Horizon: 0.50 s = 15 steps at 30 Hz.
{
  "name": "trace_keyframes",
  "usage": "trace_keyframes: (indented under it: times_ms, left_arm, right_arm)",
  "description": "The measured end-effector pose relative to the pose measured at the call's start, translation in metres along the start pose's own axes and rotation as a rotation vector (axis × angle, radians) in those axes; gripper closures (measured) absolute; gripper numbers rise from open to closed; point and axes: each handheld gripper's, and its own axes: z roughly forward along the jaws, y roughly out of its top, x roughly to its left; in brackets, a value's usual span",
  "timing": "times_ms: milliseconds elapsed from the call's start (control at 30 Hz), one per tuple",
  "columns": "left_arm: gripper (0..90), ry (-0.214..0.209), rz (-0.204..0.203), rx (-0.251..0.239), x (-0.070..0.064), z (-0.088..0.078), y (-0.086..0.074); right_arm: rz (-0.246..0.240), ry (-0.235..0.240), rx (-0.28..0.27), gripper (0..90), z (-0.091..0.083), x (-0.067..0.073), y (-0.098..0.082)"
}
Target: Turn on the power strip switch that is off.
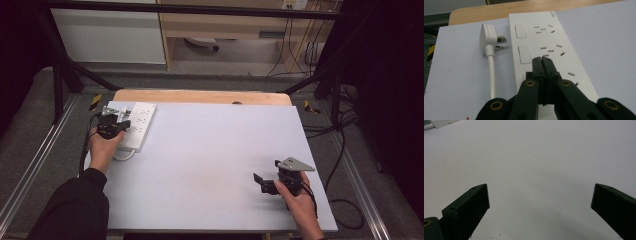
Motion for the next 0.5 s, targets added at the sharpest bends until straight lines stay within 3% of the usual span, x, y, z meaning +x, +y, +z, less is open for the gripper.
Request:
trace_keyframes:
  times_ms: [500]
  left_arm:
    - [90.0, 0.017, -0.02, 0.004, 0.0023, 0.0016, -0.0082]
  right_arm:
    - [0.004, 0.0, 0.002, 2.2, 0.0001, -0.0006, -0.0001]
